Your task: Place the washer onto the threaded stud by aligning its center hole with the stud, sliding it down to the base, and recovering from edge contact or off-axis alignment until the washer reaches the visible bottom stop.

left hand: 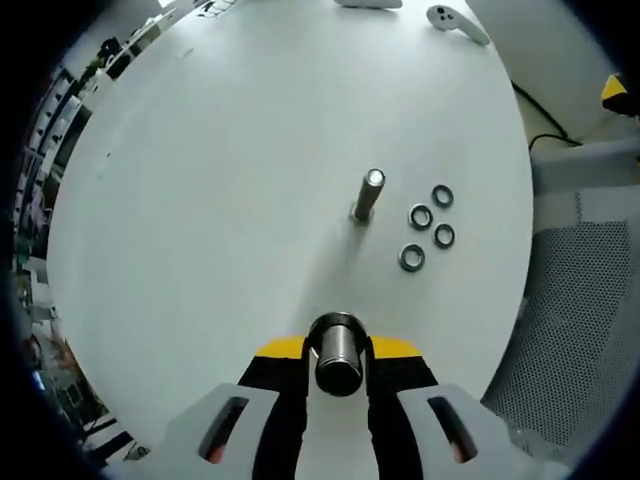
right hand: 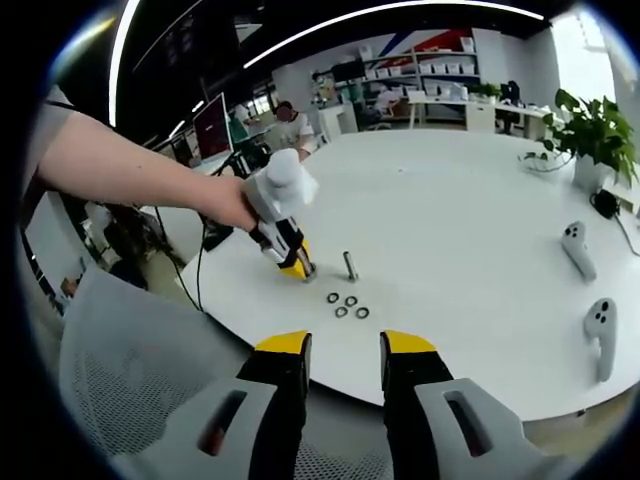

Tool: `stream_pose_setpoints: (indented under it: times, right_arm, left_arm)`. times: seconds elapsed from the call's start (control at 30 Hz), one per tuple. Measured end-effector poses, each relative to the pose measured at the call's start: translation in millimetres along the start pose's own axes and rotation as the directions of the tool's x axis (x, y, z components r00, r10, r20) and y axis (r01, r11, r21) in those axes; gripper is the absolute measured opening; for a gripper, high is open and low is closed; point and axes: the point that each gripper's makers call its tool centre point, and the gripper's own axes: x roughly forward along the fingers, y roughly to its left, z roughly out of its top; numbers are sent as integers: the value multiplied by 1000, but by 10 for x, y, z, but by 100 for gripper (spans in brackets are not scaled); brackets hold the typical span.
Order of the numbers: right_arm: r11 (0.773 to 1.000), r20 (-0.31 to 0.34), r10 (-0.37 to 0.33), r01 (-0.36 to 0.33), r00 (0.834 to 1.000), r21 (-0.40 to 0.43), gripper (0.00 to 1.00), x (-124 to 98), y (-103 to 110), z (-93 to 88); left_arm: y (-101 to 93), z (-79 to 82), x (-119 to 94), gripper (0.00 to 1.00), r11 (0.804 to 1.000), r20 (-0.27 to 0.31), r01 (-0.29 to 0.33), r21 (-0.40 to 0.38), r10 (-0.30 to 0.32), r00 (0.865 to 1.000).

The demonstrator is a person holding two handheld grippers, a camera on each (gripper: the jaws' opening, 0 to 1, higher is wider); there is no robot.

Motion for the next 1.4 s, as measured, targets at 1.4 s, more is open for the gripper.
stream_pose_setpoints:
  times: [1.4]
  right_arm:
    - [1000, -15, 3, -3, 1000, -2, 29, 9, 3, -24]
  left_arm:
    - [405, -669, -52, 28, 976, 26, -68, -205, 75, 997]
